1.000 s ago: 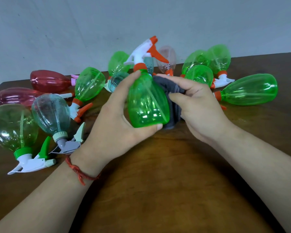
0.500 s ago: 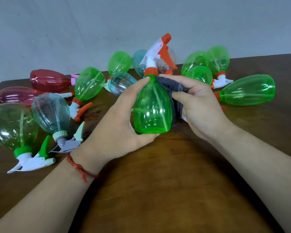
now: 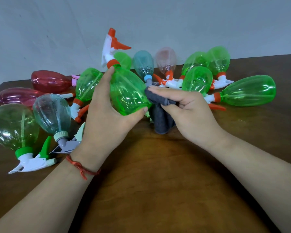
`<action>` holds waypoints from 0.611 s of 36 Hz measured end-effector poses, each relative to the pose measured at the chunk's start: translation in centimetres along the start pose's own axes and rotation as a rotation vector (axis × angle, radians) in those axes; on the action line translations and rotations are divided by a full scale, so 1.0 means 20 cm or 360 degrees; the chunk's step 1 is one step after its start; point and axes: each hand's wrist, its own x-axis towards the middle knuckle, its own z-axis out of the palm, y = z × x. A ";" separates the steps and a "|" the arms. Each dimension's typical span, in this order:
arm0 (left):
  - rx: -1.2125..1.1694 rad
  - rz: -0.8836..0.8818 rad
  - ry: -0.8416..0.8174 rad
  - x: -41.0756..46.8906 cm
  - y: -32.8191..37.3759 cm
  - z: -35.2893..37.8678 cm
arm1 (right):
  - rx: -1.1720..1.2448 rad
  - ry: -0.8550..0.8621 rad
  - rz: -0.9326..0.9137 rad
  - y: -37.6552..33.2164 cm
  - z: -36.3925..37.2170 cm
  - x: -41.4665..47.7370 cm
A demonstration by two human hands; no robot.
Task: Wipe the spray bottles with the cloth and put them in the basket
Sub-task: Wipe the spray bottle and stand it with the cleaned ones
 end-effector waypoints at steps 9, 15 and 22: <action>0.0111 0.0035 -0.0165 -0.02 0.05 0.00 | -0.0074 0.0055 -0.0053 0.00 0.00 -0.01; -0.0021 0.0158 -0.0468 -0.06 0.11 0.01 | 0.0388 0.0124 0.0094 -0.02 -0.02 0.04; -0.0312 0.0220 -0.0636 -0.08 0.18 -0.02 | 0.0956 0.0081 0.0255 -0.04 -0.04 0.05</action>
